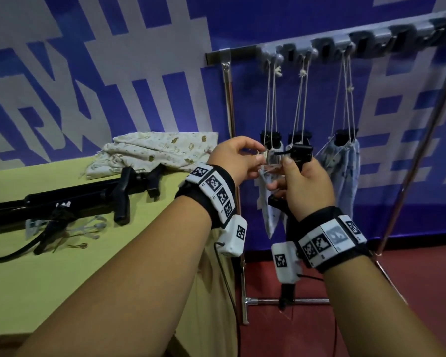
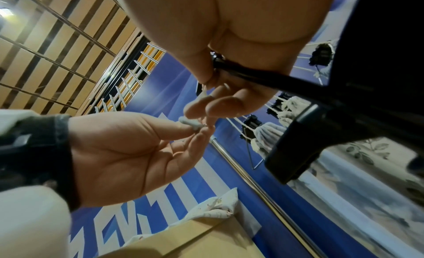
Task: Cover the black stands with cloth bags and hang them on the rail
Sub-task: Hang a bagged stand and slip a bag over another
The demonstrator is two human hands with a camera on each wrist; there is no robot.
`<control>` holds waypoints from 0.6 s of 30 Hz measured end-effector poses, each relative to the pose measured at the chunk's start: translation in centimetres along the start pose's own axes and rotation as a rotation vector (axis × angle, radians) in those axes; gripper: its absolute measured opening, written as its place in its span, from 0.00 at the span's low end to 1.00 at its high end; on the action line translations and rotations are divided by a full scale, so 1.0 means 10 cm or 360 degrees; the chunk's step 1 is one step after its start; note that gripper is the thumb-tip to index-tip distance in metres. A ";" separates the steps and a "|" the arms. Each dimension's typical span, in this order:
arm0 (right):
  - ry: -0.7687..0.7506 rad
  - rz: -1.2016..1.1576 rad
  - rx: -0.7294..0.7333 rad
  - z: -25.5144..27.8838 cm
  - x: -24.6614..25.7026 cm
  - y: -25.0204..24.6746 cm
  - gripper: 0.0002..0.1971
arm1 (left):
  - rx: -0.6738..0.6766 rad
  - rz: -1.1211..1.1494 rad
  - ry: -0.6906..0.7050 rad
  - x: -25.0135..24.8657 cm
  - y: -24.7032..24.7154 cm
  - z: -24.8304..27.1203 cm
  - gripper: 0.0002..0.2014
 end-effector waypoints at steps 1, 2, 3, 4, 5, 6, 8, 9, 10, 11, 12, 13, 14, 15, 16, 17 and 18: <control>0.0011 0.0010 -0.0008 -0.02 -0.04 0.00 0.09 | -0.0008 -0.0012 0.0008 0.02 0.01 -0.02 0.10; 0.0021 0.0017 -0.0015 -0.04 -0.08 0.00 0.10 | -0.0018 -0.0012 0.0011 0.05 0.02 -0.03 0.09; 0.0029 0.0006 -0.0015 -0.06 -0.11 0.01 0.11 | -0.0029 -0.0011 0.0009 0.06 0.02 -0.03 0.09; 0.0035 -0.0016 -0.0011 -0.08 -0.13 0.03 0.11 | -0.0038 -0.0009 0.0001 0.08 0.01 -0.04 0.08; 0.0040 -0.0030 -0.0008 -0.10 -0.14 0.04 0.12 | -0.0046 -0.0007 -0.0007 0.08 0.00 -0.04 0.07; 0.0037 -0.0023 -0.0007 -0.11 -0.15 0.05 0.12 | -0.0055 -0.0003 -0.0007 0.09 -0.02 -0.04 0.07; 0.0024 -0.0005 0.0000 -0.12 -0.14 0.07 0.13 | -0.0069 0.0006 0.0007 0.07 -0.05 -0.03 0.07; 0.0023 -0.0001 -0.0001 -0.12 -0.14 0.08 0.13 | -0.0076 0.0007 0.0010 0.07 -0.07 -0.04 0.07; 0.0022 0.0005 -0.0005 -0.12 -0.14 0.08 0.13 | -0.0080 0.0007 0.0009 0.07 -0.08 -0.04 0.07; 0.0019 0.0007 -0.0007 -0.12 -0.14 0.09 0.13 | -0.0084 0.0008 0.0006 0.07 -0.09 -0.04 0.07; 0.0013 0.0010 -0.0008 -0.11 -0.15 0.11 0.13 | -0.0086 0.0012 0.0000 0.08 -0.11 -0.04 0.06; 0.0006 0.0008 -0.0003 -0.11 -0.16 0.12 0.13 | -0.0088 0.0014 -0.0001 0.08 -0.12 -0.03 0.06; -0.0001 0.0002 0.0003 -0.10 -0.16 0.14 0.12 | -0.0088 0.0008 0.0000 0.08 -0.13 -0.03 0.06; -0.0005 -0.0002 0.0010 -0.10 -0.16 0.15 0.12 | -0.0087 -0.0007 0.0002 0.08 -0.13 -0.03 0.07; -0.0006 0.0000 0.0013 -0.09 -0.16 0.15 0.12 | -0.0085 -0.0021 0.0006 0.08 -0.13 -0.02 0.07; -0.0006 0.0002 0.0010 -0.09 -0.16 0.15 0.12 | -0.0079 -0.0026 0.0011 0.08 -0.13 -0.02 0.07; -0.0006 -0.0003 0.0004 -0.08 -0.16 0.15 0.12 | -0.0073 -0.0022 0.0013 0.08 -0.13 -0.01 0.07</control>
Point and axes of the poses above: each hand's wrist, its own z-axis away from the middle knuckle, its own y-axis out of the palm, x = y × z, the point moved 8 cm from there along -z, towards the middle knuckle, and after that the axes turned 4 degrees about -z, right-handed, at the moved point
